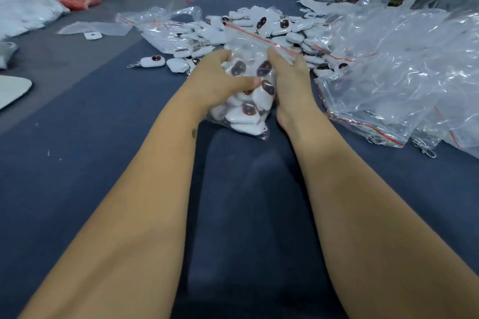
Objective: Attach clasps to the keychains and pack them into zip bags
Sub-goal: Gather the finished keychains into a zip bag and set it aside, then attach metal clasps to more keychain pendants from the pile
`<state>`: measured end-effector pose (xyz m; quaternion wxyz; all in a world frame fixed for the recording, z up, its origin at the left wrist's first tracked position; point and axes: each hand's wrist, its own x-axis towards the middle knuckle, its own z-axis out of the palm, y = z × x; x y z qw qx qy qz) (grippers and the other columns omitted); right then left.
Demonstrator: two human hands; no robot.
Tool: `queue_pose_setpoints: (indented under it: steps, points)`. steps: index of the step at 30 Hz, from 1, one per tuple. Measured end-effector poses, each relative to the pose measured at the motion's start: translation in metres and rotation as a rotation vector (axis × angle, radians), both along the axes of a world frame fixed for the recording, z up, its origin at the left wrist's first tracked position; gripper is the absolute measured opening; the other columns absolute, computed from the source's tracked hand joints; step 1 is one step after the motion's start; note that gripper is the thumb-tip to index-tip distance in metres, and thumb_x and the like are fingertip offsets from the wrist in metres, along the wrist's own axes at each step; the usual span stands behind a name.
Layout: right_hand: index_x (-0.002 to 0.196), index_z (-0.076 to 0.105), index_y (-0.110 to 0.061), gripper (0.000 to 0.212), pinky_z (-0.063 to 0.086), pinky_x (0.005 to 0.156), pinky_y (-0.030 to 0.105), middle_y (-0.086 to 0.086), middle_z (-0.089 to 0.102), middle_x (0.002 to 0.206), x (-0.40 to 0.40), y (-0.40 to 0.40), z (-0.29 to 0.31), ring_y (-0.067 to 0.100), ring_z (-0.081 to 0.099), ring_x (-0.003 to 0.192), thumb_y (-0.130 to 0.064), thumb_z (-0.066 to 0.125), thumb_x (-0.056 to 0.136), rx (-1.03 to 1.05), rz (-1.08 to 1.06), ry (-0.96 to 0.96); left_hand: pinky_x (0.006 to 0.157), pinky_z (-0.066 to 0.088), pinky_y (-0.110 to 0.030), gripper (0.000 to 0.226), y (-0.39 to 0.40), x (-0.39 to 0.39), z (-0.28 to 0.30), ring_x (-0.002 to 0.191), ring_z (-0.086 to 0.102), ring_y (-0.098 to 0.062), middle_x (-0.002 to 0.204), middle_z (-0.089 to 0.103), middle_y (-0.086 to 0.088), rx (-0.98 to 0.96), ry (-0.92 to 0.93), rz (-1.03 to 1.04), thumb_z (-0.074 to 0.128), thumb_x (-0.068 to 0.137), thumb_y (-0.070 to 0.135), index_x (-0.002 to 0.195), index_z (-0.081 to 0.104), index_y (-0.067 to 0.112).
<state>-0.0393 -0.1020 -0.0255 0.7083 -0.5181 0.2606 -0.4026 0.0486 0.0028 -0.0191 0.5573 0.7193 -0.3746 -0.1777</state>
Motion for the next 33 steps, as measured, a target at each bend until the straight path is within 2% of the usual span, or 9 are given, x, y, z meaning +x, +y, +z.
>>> queue_pose_setpoints:
  steps: [4,11,15,19,22,26,29,31,33]
  points:
    - [0.135,0.044,-0.017,0.05,0.047,0.069,0.017,-0.003,0.06,0.094,0.023,0.041,-0.005,0.009,0.061,0.084,-0.026,0.066,0.091,-0.356,0.14,0.29,0.067,0.054,-0.027,0.034,0.039,0.037,0.004,0.078,0.065,-0.018,0.092,0.067,-0.005,-0.14,0.035,0.252,0.081,0.078,0.02,0.102,0.06,0.01]
    - [0.133,0.05,-0.013,0.046,0.048,0.086,0.029,-0.001,0.063,0.106,0.091,0.118,0.008,0.019,0.06,0.1,-0.013,0.065,0.09,-0.506,0.442,0.263,0.034,0.034,-0.013,0.038,0.109,0.093,0.022,0.045,0.048,-0.005,0.063,0.05,0.01,-0.197,-0.04,0.573,0.078,0.079,0.021,0.069,0.041,0.025]
    - [0.131,0.057,-0.013,0.04,0.044,0.099,0.033,0.006,0.063,0.126,0.105,0.134,0.003,0.023,0.058,0.114,-0.015,0.061,0.092,-0.661,0.555,0.352,0.058,0.044,-0.025,0.023,0.118,0.119,0.01,0.074,0.056,-0.018,0.079,0.056,0.003,-0.011,-0.206,0.747,0.072,0.078,0.025,0.084,0.052,0.015]
    - [0.093,0.064,-0.012,0.007,0.046,0.077,0.031,-0.001,0.062,0.094,0.099,0.13,-0.006,0.021,0.055,0.092,-0.015,0.058,0.091,-0.901,0.584,0.445,0.098,0.042,-0.043,0.06,0.114,0.121,-0.009,0.124,0.05,-0.036,0.132,0.055,-0.02,0.392,-0.173,0.908,0.061,0.086,0.042,0.13,0.05,0.003]
    - [0.12,0.065,-0.015,0.029,0.043,0.098,0.039,0.006,0.061,0.126,0.083,0.111,-0.002,0.025,0.053,0.118,-0.021,0.054,0.093,-1.011,0.437,0.545,0.113,0.022,-0.052,0.078,0.1,0.103,0.007,0.145,0.019,-0.036,0.153,0.029,-0.02,0.467,-0.384,1.061,0.062,0.086,0.033,0.152,0.024,0.015]
    - [0.12,0.062,-0.02,0.032,0.032,0.101,0.039,0.005,0.056,0.126,0.046,0.053,0.001,0.027,0.048,0.121,-0.026,0.047,0.093,-1.105,0.003,0.858,0.109,0.026,-0.042,0.053,0.051,0.061,0.02,0.139,0.029,-0.033,0.144,0.041,-0.011,0.231,-0.628,0.871,0.054,0.085,0.021,0.137,0.046,0.02]
    - [0.114,0.061,-0.016,0.029,0.018,0.111,0.052,0.01,0.048,0.131,0.006,0.014,-0.003,0.032,0.036,0.129,-0.022,0.048,0.088,-1.069,-0.347,1.068,0.088,0.045,-0.026,0.028,0.004,0.021,0.021,0.11,0.055,-0.018,0.116,0.064,0.003,0.08,-0.426,0.517,0.049,0.089,0.022,0.112,0.065,0.023]
    - [0.115,0.06,-0.012,0.033,0.011,0.114,0.059,0.015,0.038,0.143,-0.015,0.002,-0.007,0.035,0.025,0.138,-0.019,0.051,0.085,-0.964,-0.476,1.16,0.064,0.041,-0.022,0.016,-0.024,-0.007,0.018,0.079,0.051,-0.012,0.087,0.061,0.004,-0.004,-0.261,0.294,0.049,0.089,0.019,0.089,0.064,0.025]
    - [0.121,0.057,-0.012,0.038,0.006,0.113,0.064,0.017,0.026,0.152,-0.024,-0.002,-0.009,0.038,0.014,0.145,-0.022,0.053,0.086,-0.823,-0.491,1.204,0.067,0.037,-0.027,0.013,-0.044,-0.03,0.009,0.075,0.044,-0.012,0.081,0.054,0.0,-0.063,-0.152,0.169,0.05,0.088,0.015,0.083,0.061,0.02]
